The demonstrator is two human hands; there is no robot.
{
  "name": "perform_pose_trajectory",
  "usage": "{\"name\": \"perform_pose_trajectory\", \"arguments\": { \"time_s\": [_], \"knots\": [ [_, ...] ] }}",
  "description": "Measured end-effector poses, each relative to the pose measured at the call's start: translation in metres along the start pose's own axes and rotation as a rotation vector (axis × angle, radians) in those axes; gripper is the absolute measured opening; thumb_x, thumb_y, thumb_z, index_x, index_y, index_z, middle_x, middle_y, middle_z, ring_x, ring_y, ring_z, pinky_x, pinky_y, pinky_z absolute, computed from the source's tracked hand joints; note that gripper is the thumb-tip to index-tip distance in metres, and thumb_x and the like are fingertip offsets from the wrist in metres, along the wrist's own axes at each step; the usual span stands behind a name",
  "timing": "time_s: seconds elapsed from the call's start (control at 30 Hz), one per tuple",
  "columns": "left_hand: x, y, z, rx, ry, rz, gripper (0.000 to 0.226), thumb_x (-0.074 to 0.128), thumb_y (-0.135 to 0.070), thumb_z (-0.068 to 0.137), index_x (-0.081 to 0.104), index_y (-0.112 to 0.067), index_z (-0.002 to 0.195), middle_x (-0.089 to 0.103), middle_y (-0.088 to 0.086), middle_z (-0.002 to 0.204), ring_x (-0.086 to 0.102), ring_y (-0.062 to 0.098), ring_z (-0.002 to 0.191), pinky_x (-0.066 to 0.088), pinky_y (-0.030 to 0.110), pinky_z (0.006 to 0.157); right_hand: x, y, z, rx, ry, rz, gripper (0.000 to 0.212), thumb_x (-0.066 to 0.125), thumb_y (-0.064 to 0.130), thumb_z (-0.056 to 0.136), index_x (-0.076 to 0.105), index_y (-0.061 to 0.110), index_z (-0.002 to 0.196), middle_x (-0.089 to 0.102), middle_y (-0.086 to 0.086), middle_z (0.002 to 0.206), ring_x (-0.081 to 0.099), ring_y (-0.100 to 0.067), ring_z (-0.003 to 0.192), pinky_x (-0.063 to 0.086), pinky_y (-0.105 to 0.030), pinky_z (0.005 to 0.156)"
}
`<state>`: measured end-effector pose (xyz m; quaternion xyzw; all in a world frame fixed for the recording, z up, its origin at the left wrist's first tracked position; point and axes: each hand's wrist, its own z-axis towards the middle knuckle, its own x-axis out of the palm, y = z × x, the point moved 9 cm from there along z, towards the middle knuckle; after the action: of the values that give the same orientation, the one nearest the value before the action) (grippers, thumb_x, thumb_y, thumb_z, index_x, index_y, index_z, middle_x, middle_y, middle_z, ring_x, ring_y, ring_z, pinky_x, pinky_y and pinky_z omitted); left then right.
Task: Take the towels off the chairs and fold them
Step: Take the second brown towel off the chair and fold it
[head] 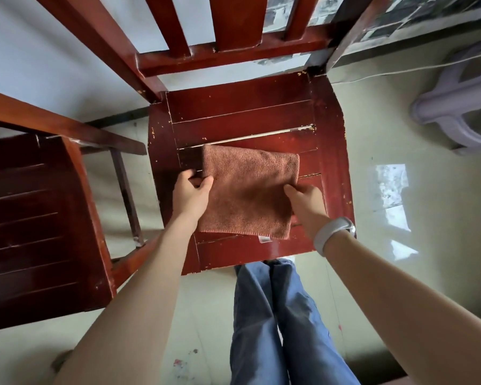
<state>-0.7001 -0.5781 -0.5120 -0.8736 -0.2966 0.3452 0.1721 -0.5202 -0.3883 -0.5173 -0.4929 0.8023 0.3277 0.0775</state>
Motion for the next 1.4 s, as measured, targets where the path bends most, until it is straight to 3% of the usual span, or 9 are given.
{"name": "perform_pose_trajectory", "arguments": {
  "time_s": [0.13,0.23,0.43,0.5,0.6,0.83,1.03,1.17,1.4],
  "knots": [
    [0.005,-0.003,-0.008,-0.072,0.165,-0.136,0.024,0.056,-0.019,0.090,0.061,-0.011,0.112,0.062,-0.005,0.098,0.057,0.007,0.086,0.043,0.020,0.073,0.011,-0.014,-0.007,0.156,0.107,0.264,0.009,0.054,0.018,0.088,0.060,0.014,0.082,0.059,-0.004,0.078,0.055,-0.017,0.071,0.045,-0.031,0.064],
    [0.007,-0.004,-0.026,-0.143,0.287,-0.301,0.010,0.056,-0.017,0.090,0.061,-0.023,0.096,0.064,-0.007,0.100,0.059,0.011,0.099,0.046,0.030,0.089,0.002,-0.013,-0.014,0.102,0.162,0.328,0.008,0.055,0.024,0.088,0.057,0.021,0.081,0.060,-0.003,0.086,0.057,-0.023,0.086,0.046,-0.038,0.076],
    [0.000,-0.041,-0.079,0.061,0.261,-0.202,0.025,0.050,-0.027,0.093,0.049,-0.027,0.118,0.057,-0.005,0.114,0.055,0.007,0.102,0.044,0.026,0.086,-0.040,-0.006,-0.053,0.045,0.297,0.465,0.022,0.049,0.026,0.094,0.055,0.022,0.115,0.061,-0.001,0.101,0.060,-0.017,0.085,0.049,-0.031,0.066],
    [-0.001,-0.057,-0.101,0.150,0.212,-0.065,0.034,0.049,-0.033,0.092,0.046,-0.026,0.126,0.054,-0.005,0.122,0.053,0.010,0.109,0.044,0.030,0.093,-0.064,-0.005,-0.069,0.025,0.305,0.491,0.024,0.044,0.026,0.096,0.053,0.026,0.118,0.061,0.003,0.095,0.061,-0.010,0.076,0.048,-0.024,0.054],
    [0.014,-0.080,-0.142,0.184,0.214,0.055,0.046,0.048,-0.037,0.092,0.040,-0.023,0.135,0.048,0.002,0.136,0.047,0.017,0.123,0.040,0.038,0.104,-0.106,-0.011,-0.092,0.006,0.288,0.582,0.026,0.035,0.019,0.099,0.050,0.023,0.120,0.063,0.004,0.098,0.060,-0.007,0.084,0.050,-0.019,0.056],
    [0.094,-0.184,-0.260,0.366,0.261,0.203,0.048,0.051,-0.026,0.092,0.041,-0.008,0.136,0.045,0.012,0.140,0.041,0.022,0.129,0.031,0.031,0.107,-0.263,-0.044,-0.137,-0.062,0.137,0.759,0.022,0.040,0.011,0.097,0.053,0.020,0.113,0.061,-0.002,0.088,0.057,-0.010,0.076,0.048,-0.015,0.050],
    [0.209,-0.269,-0.392,0.563,0.371,0.139,0.013,0.052,-0.017,0.092,0.060,-0.017,0.102,0.064,-0.005,0.090,0.059,0.016,0.086,0.044,0.016,0.070,-0.438,-0.109,-0.166,-0.127,-0.022,0.878,0.019,0.046,0.013,0.095,0.056,0.015,0.111,0.064,-0.003,0.087,0.060,-0.006,0.066,0.048,-0.016,0.050],
    [0.308,-0.301,-0.485,0.589,0.540,0.062,0.012,0.053,-0.017,0.091,0.062,-0.020,0.098,0.067,0.000,0.096,0.063,0.019,0.089,0.050,0.028,0.078,-0.560,-0.171,-0.194,-0.166,-0.212,0.949,0.017,0.049,0.013,0.093,0.059,0.015,0.107,0.063,-0.004,0.082,0.058,-0.011,0.067,0.045,-0.016,0.049],
    [0.470,-0.355,-0.619,0.758,0.766,0.164,0.018,0.054,-0.010,0.090,0.062,-0.017,0.105,0.065,-0.005,0.096,0.060,0.010,0.087,0.048,0.015,0.077,-0.707,-0.281,-0.228,-0.158,-0.457,1.079,0.015,0.048,0.021,0.094,0.061,0.026,0.101,0.068,-0.003,0.094,0.062,-0.018,0.085,0.048,-0.037,0.078]
  ]
}}
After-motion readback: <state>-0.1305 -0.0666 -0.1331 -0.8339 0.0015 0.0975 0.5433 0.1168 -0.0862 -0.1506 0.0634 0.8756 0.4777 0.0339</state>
